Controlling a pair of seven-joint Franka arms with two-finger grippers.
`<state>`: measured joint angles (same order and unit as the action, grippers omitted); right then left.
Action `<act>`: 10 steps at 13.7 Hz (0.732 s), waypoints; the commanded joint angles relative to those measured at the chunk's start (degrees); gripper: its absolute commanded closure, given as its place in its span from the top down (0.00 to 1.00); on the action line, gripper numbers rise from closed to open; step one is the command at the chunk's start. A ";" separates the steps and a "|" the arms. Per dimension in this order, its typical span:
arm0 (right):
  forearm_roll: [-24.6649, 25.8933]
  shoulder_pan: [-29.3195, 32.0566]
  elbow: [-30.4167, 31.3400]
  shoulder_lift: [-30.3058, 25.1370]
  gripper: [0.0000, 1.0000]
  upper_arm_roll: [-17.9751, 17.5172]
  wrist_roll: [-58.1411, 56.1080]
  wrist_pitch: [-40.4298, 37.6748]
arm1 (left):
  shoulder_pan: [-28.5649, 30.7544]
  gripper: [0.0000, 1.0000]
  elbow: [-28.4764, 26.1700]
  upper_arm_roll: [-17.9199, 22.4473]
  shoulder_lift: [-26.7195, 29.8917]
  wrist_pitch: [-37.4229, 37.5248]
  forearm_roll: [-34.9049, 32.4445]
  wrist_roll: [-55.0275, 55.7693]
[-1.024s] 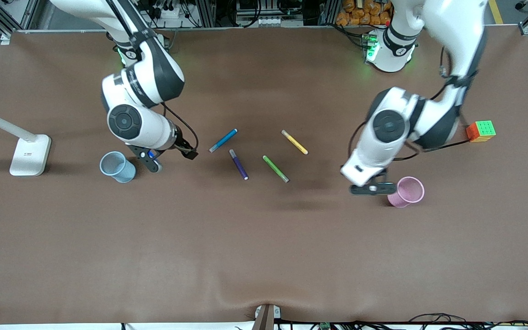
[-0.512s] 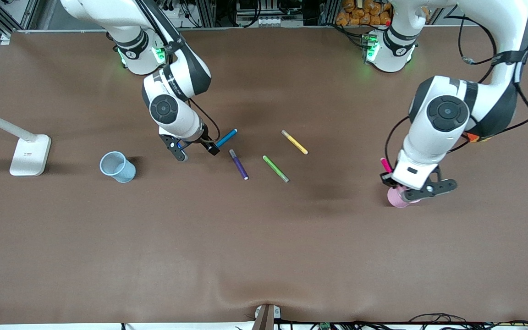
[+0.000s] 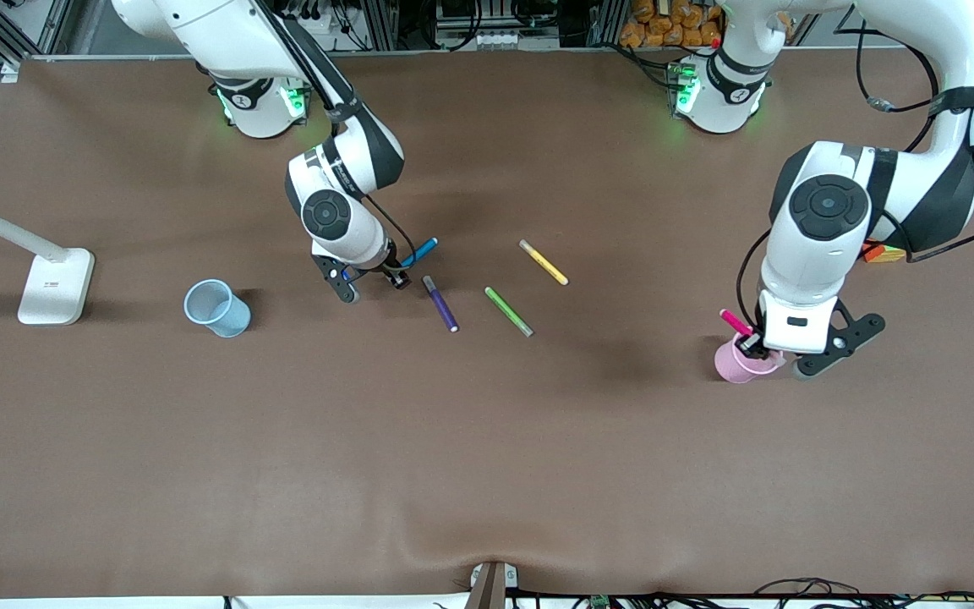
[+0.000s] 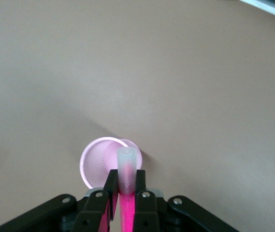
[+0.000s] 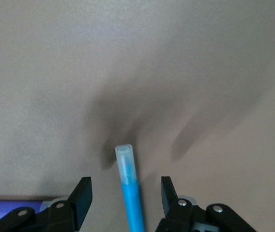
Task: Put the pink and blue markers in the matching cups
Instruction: 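Lift pink with the left gripper while the right gripper grasps the blue marker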
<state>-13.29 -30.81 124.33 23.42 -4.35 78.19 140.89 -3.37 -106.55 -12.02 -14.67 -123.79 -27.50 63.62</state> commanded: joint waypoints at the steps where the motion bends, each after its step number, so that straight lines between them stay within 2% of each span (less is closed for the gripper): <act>1: -0.60 -2.23 -0.31 1.45 0.62 0.66 0.91 1.67 | -0.06 0.00 -0.41 -0.46 0.69 3.11 -6.67 9.13; 4: -0.34 -2.06 -0.31 1.89 0.50 0.74 0.91 2.02 | -0.67 0.00 0.02 -0.37 0.60 6.36 -9.84 14.32; 5: -0.34 -2.15 -0.31 2.06 0.40 0.74 0.82 2.19 | -0.68 0.00 0.03 -0.54 0.60 6.72 -12.29 16.78; 7: -0.34 -2.15 -0.31 2.06 0.08 0.83 0.74 2.02 | -0.85 0.00 -0.24 -0.81 -0.18 7.86 -16.43 21.43; 8: -0.25 -1.80 -0.31 1.80 0.00 0.83 0.56 1.50 | -0.94 0.00 -0.24 -0.98 -0.45 8.56 -18.18 23.11; 10: -0.16 -1.71 -0.31 1.54 0.00 0.83 0.38 1.14 | -1.90 0.00 -0.15 -0.90 -1.59 9.71 -20.47 26.36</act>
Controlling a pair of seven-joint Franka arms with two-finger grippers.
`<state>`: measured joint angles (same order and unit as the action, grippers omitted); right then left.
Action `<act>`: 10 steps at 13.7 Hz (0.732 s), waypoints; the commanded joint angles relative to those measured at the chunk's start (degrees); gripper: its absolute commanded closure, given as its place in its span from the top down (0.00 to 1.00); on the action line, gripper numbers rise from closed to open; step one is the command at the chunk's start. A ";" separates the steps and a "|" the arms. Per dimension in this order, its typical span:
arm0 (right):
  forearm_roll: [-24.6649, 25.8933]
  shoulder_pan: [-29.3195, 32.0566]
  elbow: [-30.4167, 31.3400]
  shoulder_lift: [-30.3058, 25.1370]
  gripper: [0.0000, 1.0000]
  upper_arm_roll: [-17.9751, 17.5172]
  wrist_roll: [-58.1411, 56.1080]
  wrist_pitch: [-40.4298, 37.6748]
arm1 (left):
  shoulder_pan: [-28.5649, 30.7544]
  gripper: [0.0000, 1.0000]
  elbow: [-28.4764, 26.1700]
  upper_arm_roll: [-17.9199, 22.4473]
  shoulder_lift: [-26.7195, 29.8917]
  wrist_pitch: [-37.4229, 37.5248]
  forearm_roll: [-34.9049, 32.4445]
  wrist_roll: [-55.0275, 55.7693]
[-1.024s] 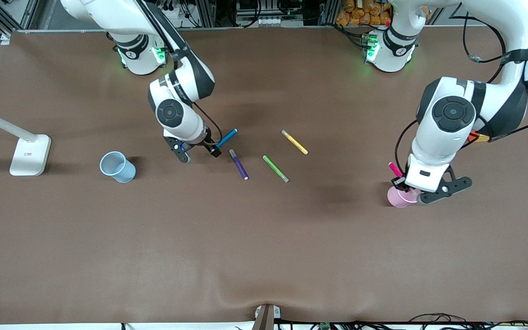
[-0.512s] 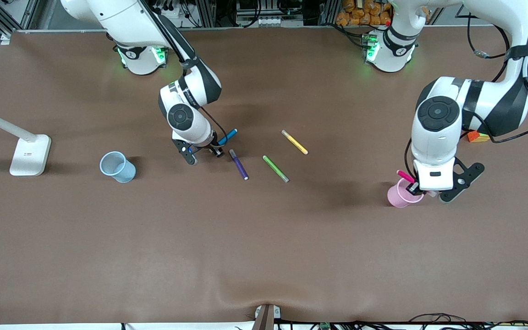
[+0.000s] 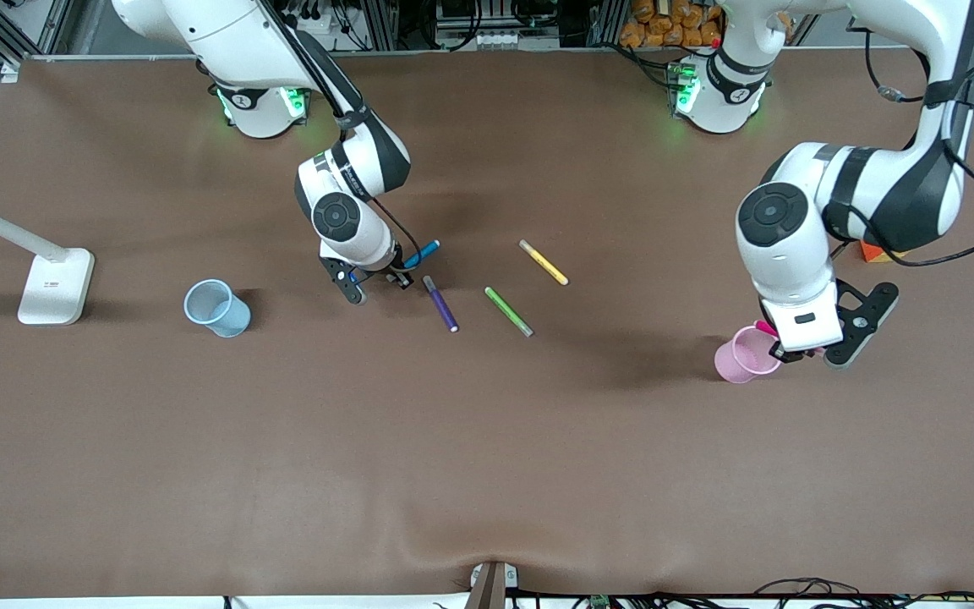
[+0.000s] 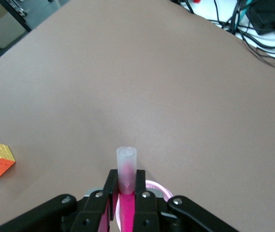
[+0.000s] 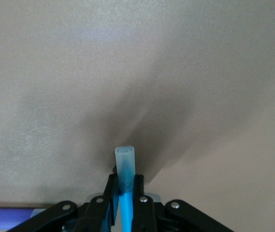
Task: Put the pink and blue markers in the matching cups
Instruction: 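Lift pink with the left gripper while the right gripper grasps the blue marker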
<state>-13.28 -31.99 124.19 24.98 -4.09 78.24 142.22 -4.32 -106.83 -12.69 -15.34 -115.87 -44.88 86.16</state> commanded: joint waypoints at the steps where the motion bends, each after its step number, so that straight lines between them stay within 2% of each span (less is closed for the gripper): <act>1: -0.16 -0.53 -0.17 -0.02 0.00 0.57 0.34 -0.19 | -1.39 0.00 0.22 -0.23 -1.61 2.48 -4.85 6.80; 4: 0.01 -0.35 -0.35 -1.68 0.00 0.75 -0.19 -2.81 | -2.18 0.00 0.22 -0.24 -3.02 2.84 -7.15 11.31; 7: 2.64 0.00 -2.27 -5.54 0.00 3.11 -2.65 -11.93 | -2.62 0.00 0.22 -0.23 -3.55 3.98 -9.60 13.32; 10: 11.76 0.26 -7.37 -8.88 0.00 3.74 -3.00 -23.46 | -3.06 0.00 0.13 -0.32 -6.00 6.18 -14.79 18.68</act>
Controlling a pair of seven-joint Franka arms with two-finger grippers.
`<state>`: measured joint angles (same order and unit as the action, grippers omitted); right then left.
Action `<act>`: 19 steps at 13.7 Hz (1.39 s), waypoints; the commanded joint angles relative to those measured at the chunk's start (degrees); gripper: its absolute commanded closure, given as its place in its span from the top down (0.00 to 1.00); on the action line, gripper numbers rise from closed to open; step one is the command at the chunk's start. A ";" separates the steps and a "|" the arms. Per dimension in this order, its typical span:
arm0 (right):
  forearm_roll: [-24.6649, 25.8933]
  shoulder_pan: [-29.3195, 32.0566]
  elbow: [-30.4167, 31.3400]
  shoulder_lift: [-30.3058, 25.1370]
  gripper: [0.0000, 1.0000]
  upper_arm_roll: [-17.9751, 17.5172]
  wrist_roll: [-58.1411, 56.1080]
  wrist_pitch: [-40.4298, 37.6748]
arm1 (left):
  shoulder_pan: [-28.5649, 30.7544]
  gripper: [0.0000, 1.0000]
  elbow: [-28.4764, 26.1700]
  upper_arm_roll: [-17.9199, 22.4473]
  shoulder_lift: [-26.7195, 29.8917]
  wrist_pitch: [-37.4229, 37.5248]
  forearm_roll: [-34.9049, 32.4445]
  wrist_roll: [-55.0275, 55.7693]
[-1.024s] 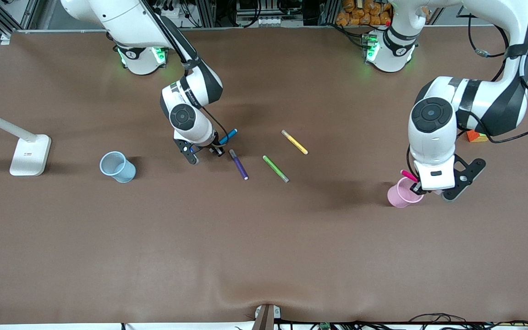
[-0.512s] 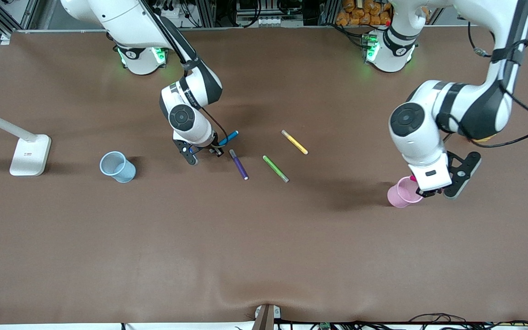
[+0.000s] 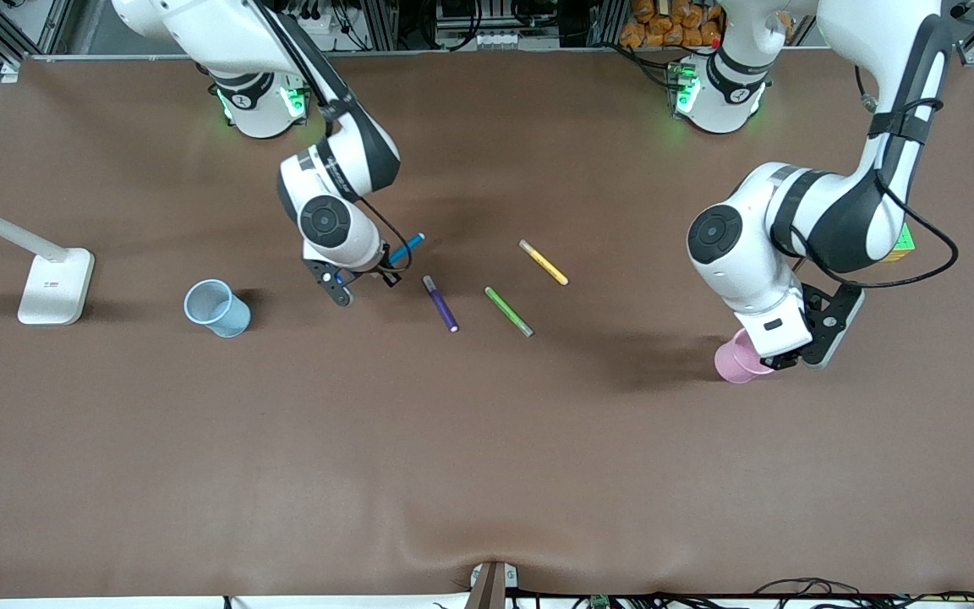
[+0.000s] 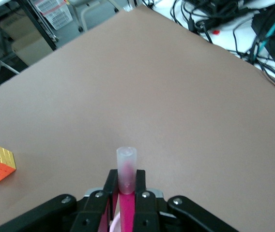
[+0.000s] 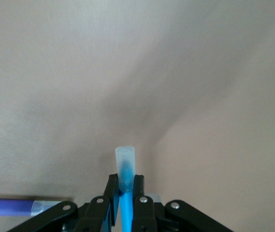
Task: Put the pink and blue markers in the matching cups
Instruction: 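Lift pink with the left gripper while the right gripper grasps the blue marker, then move the left gripper over the pink cup while the right gripper carries blue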
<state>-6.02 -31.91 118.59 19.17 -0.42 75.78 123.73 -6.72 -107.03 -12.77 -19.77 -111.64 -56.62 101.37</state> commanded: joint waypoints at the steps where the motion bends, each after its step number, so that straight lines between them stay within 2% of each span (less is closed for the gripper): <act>1: 7.40 0.18 -1.70 -4.57 0.00 0.07 -0.64 -5.08 | -1.01 0.00 0.42 -0.23 -2.02 2.13 -3.40 4.62; 3: 12.15 0.10 -1.70 -7.82 0.00 -0.02 -2.03 -5.25 | -1.10 0.00 0.42 -0.23 -2.37 2.22 -4.37 6.38; 8: 23.67 5.70 -2.05 -11.69 0.00 0.33 -21.86 -1.75 | -2.68 0.00 0.51 -0.23 -5.01 5.64 -8.50 11.30; 13: 24.21 18.09 -2.14 -11.62 0.00 0.33 -54.38 12.82 | -3.30 0.00 0.42 -0.23 -6.86 6.52 -9.65 16.13; 16: 24.30 22.15 -2.14 -10.48 0.00 0.33 -66.69 19.43 | -3.91 0.00 0.60 -0.23 -8.00 6.61 -9.65 18.42; 19: 24.82 24.61 -1.27 -10.30 0.00 0.42 -71.56 21.99 | -4.09 0.00 0.60 -0.23 -8.70 6.61 -9.65 19.83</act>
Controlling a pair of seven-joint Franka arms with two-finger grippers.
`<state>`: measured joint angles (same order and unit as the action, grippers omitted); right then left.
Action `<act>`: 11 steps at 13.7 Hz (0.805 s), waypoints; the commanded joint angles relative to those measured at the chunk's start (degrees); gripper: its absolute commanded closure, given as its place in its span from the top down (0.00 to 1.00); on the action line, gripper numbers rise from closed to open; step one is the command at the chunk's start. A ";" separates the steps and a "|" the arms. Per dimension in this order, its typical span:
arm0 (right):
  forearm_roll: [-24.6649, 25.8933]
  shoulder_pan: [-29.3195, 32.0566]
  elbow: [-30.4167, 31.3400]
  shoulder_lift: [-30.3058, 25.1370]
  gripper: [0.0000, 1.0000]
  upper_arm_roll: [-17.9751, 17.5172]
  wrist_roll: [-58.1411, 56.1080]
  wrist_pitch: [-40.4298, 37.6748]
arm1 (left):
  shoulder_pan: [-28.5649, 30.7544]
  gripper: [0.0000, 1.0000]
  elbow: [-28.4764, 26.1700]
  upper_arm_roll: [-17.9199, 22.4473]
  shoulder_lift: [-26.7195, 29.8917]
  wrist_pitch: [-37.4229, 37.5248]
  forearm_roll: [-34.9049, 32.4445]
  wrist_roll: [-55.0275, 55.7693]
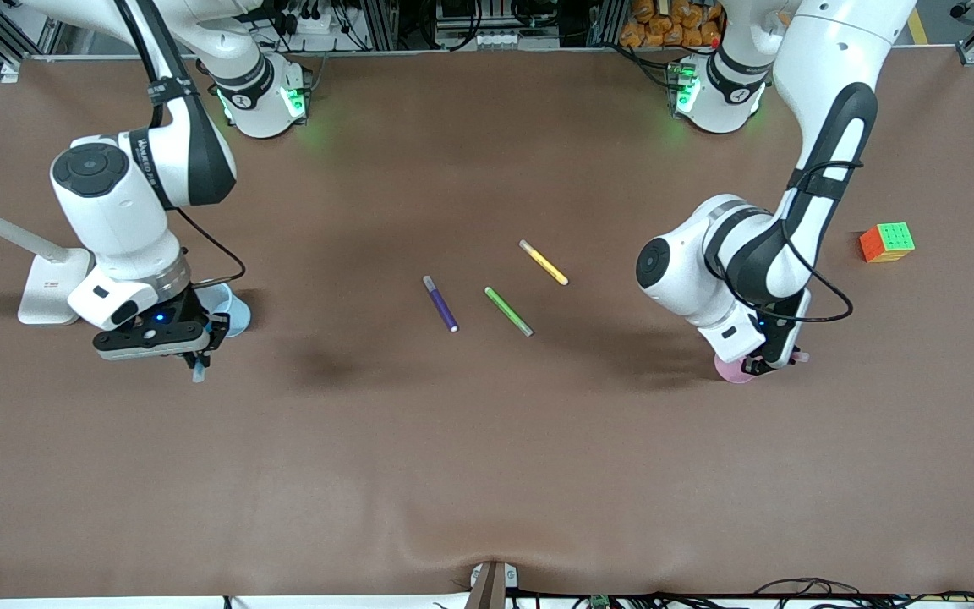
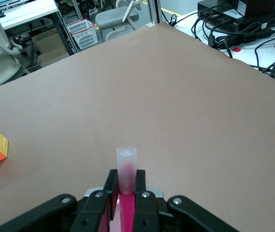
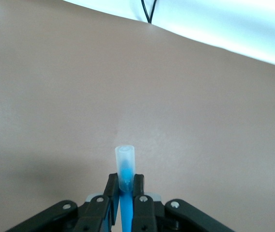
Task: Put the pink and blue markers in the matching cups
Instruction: 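Move the left gripper over the pink cup while the right gripper carries blue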
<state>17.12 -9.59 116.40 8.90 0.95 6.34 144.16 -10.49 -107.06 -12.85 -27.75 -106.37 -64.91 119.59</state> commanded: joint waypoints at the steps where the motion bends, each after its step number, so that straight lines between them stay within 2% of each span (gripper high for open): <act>1: 3.00 3.69 2.76 -0.19 0.00 -1.04 -2.21 3.21 | -0.32 0.00 0.88 -0.15 -0.82 1.34 -1.27 1.61; 3: 3.45 3.87 6.80 -0.55 0.00 -0.95 -2.04 7.87 | -1.11 0.00 1.58 -0.07 -2.48 3.17 -1.45 2.75; 7: 5.03 7.65 10.85 0.95 0.00 -0.95 -2.12 15.35 | -1.55 0.00 2.91 -0.15 -3.63 4.59 -1.62 3.72; 8: 5.03 8.00 11.99 0.77 0.00 -1.04 -2.12 15.53 | -1.55 0.10 2.91 -0.15 -3.63 4.59 -1.62 3.72; 9: 5.03 8.01 13.83 0.42 0.00 -1.04 -2.12 16.40 | -1.55 0.35 2.91 -0.15 -3.63 4.68 -1.62 3.55; 10: 5.03 8.36 15.50 0.16 0.00 -0.95 -2.03 18.41 | -2.42 0.52 2.99 -0.07 -3.63 5.02 -1.62 3.46; 11: 5.03 9.06 16.83 0.16 0.00 -1.04 -2.03 19.30 | -2.52 0.65 3.25 -0.07 -3.63 5.81 -1.62 3.29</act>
<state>20.76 -2.55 129.83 10.39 0.95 4.14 161.11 -12.04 -105.22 -12.85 -30.70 -102.99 -65.17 122.36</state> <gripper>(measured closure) 0.846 0.674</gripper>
